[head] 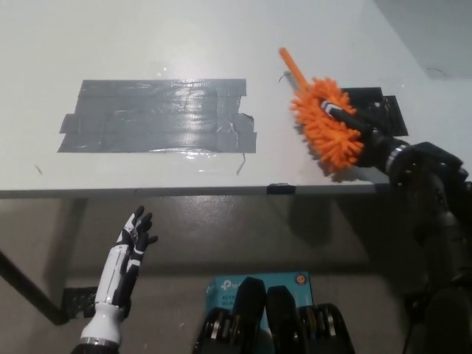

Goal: An orange duster is kept infront of the robot in the middle of the table and the robot extends its right arm to grab the duster, picks it up and hands it to a person

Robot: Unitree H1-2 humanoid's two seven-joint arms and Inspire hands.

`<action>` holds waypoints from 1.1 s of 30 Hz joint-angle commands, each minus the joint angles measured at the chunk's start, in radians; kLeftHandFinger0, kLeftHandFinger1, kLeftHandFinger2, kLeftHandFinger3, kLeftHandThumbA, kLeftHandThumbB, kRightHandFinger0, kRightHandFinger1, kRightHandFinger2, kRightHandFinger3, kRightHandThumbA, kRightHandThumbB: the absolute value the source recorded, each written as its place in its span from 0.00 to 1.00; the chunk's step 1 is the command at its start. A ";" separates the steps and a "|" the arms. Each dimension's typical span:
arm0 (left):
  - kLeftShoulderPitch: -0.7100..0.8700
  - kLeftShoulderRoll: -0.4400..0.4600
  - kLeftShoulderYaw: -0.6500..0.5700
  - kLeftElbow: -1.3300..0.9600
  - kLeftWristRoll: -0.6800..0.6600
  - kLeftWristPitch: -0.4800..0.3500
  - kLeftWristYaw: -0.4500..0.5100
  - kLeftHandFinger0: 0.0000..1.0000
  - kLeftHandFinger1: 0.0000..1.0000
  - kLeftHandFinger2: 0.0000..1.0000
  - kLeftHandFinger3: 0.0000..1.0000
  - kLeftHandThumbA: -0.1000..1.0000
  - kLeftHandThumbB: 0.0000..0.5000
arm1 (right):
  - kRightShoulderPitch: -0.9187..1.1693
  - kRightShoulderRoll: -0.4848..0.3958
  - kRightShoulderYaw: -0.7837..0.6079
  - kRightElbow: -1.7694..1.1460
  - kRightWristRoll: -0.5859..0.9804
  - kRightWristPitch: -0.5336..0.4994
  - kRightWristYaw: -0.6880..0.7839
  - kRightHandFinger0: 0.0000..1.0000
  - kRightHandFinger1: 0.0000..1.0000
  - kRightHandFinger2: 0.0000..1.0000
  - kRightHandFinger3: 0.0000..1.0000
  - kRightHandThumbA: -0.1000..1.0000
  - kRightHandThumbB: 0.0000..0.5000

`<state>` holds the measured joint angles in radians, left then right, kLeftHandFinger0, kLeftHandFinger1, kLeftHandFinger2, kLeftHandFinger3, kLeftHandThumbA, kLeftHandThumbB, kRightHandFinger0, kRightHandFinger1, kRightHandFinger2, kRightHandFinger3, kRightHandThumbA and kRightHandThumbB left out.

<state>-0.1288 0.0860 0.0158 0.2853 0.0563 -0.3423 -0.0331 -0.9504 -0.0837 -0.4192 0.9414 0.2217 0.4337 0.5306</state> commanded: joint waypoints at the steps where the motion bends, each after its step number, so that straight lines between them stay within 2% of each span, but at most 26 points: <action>1: -0.025 0.013 0.012 -0.026 -0.011 -0.003 0.008 0.92 1.00 1.00 1.00 0.92 0.34 | -0.094 -0.003 -0.024 -0.027 0.134 0.015 0.079 0.00 0.38 0.68 0.98 0.00 0.24; 6: -0.031 0.012 0.013 -0.023 -0.002 -0.004 0.011 0.91 1.00 1.00 1.00 0.92 0.34 | -0.112 0.014 -0.042 0.009 0.192 0.015 0.098 0.00 0.37 0.68 1.00 0.00 0.24; 7: -0.030 0.011 0.014 -0.026 -0.006 0.000 0.009 0.92 1.00 1.00 1.00 0.91 0.31 | -0.116 0.022 -0.042 0.012 0.194 0.005 0.089 0.00 0.35 0.66 1.00 0.00 0.28; 10: -0.035 0.010 0.015 -0.023 -0.009 -0.002 0.008 0.91 1.00 1.00 1.00 0.90 0.33 | -0.125 0.039 -0.039 0.018 0.197 -0.023 0.063 0.00 0.33 0.65 1.00 0.00 0.29; 17: -0.036 0.010 0.014 -0.026 -0.003 -0.002 0.009 0.91 1.00 1.00 1.00 0.91 0.32 | -0.133 0.055 -0.054 0.031 0.221 -0.040 -0.001 0.00 0.30 0.63 0.96 0.00 0.26; 20: -0.040 0.012 0.014 -0.036 0.001 0.005 0.009 0.91 1.00 1.00 1.00 0.91 0.30 | -0.148 0.058 -0.078 0.073 0.226 -0.067 -0.076 0.00 0.23 0.58 0.97 0.00 0.29; 25: -0.046 0.011 0.015 -0.029 -0.004 -0.002 0.009 0.91 1.00 1.00 1.00 0.91 0.30 | -0.162 0.051 -0.083 0.111 0.232 -0.072 -0.078 0.00 0.17 0.55 0.98 0.00 0.26; 29: -0.051 0.012 0.015 -0.024 -0.007 -0.007 0.007 0.91 1.00 1.00 1.00 0.90 0.30 | -0.170 0.046 -0.076 0.135 0.231 -0.081 -0.062 0.00 0.17 0.56 1.00 0.00 0.23; 33: -0.057 0.013 0.016 -0.023 -0.006 -0.002 0.007 0.91 1.00 1.00 1.00 0.90 0.29 | -0.175 0.041 -0.071 0.147 0.235 -0.088 -0.066 0.00 0.18 0.58 1.00 0.00 0.24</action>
<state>-0.1633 0.0894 0.0275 0.2825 0.0565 -0.3349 -0.0331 -1.0522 -0.0299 -0.4914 1.0859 0.4137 0.4048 0.4645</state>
